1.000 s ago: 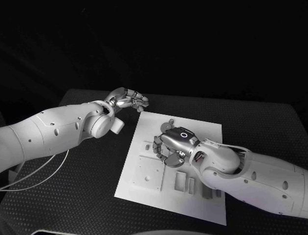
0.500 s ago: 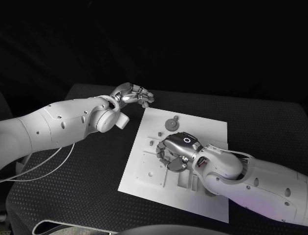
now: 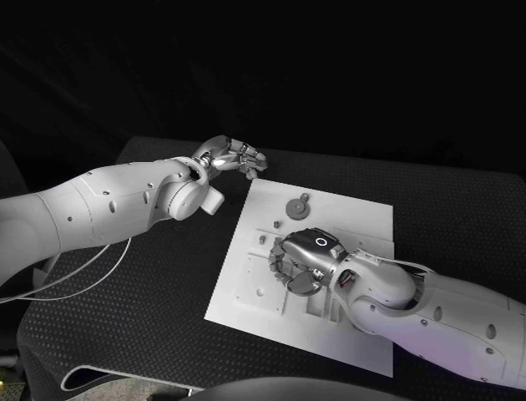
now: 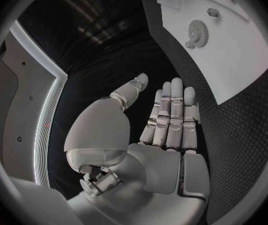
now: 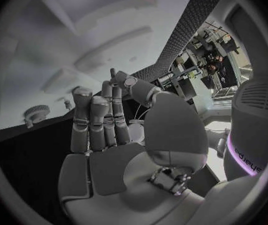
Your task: Assemble the parts on the task board
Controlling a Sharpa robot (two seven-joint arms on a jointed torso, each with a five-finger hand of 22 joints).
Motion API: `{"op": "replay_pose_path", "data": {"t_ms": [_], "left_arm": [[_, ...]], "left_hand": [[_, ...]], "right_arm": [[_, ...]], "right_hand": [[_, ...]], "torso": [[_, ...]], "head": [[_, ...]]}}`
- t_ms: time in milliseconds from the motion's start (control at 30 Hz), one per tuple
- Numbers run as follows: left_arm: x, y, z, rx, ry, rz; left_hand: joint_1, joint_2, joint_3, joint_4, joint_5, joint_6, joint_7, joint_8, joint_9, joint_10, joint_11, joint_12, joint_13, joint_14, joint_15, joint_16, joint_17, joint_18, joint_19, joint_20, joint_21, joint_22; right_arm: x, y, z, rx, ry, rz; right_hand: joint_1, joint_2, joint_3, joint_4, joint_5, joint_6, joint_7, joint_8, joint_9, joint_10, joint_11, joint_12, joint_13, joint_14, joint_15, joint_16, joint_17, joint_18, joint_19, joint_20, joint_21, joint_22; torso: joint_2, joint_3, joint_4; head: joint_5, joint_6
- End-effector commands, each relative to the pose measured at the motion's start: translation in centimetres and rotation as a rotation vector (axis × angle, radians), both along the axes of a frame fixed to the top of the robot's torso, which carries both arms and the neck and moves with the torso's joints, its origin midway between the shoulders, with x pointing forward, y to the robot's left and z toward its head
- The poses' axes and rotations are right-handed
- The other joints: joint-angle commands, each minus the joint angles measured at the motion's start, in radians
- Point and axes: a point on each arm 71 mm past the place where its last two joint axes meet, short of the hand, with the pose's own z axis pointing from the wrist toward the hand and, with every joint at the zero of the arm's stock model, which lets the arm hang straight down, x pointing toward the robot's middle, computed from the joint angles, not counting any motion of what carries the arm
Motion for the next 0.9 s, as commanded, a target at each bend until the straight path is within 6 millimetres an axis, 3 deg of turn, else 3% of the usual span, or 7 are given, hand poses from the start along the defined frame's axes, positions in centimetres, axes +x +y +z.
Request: {"op": "replay_pose_path", "data": {"t_ms": [33,200,567,900], "left_arm": [[0.00,-0.25,0.14,-0.012,-0.005,-0.010],[0.01,-0.13,0.14,-0.011,-0.006,-0.007],[0.01,-0.16,0.14,-0.011,-0.005,-0.008],[0.01,-0.16,0.13,-0.011,-0.004,-0.008]], "left_hand": [[-0.005,0.003,-0.003,0.005,-0.005,-0.008,0.002,-0.005,-0.001,-0.006,0.000,-0.003,-0.001,0.006,0.001,-0.005,0.002,0.016,0.008,0.003,-0.004,0.001],[-0.005,0.004,-0.003,0.006,-0.005,-0.008,0.002,-0.005,-0.001,-0.006,0.000,-0.003,-0.001,0.006,0.001,-0.006,0.003,0.016,0.008,0.003,-0.004,0.001],[-0.005,0.003,-0.003,0.006,-0.005,-0.008,0.002,-0.005,-0.001,-0.006,0.000,-0.003,-0.002,0.007,0.001,-0.007,0.004,0.016,0.008,0.003,-0.005,0.002],[-0.005,0.003,-0.003,0.006,-0.005,-0.009,0.002,-0.004,-0.001,-0.006,0.000,-0.003,-0.002,0.007,0.001,-0.008,0.005,0.017,0.008,0.003,-0.006,0.002]], "right_arm": [[-0.16,0.12,-0.17,-0.011,0.002,0.017],[-0.16,0.09,-0.34,-0.016,0.005,0.018],[0.04,-0.12,-0.57,-0.027,0.009,0.014],[0.11,-0.20,-0.78,-0.035,0.010,0.013]], "right_hand": [[0.002,0.011,0.001,-0.006,0.007,0.005,0.003,0.001,0.002,0.067,0.005,0.003,0.000,0.000,-0.006,-0.007,0.001,0.030,0.003,-0.007,0.007,0.017],[0.001,0.011,0.001,-0.006,0.007,0.005,0.003,0.000,0.002,0.067,0.005,0.002,0.000,0.001,-0.006,-0.007,0.001,0.030,0.003,-0.007,0.007,0.017],[0.000,0.012,0.001,-0.007,0.007,0.005,0.003,0.000,0.002,0.068,0.005,0.001,-0.001,0.001,-0.006,-0.009,0.001,0.030,0.003,-0.008,0.006,0.016],[-0.001,0.012,0.002,-0.007,0.007,0.005,0.003,0.000,0.003,0.069,0.006,0.000,-0.001,0.002,-0.006,-0.009,0.001,0.030,0.003,-0.008,0.006,0.016]], "torso": [[0.000,-0.0005,-0.0001],[0.000,0.0018,-0.0015],[-0.001,0.0021,0.0012],[0.000,0.0017,-0.0003]], "head": [[0.000,-0.003],[0.003,-0.007],[0.003,-0.012],[0.005,-0.015]]}}
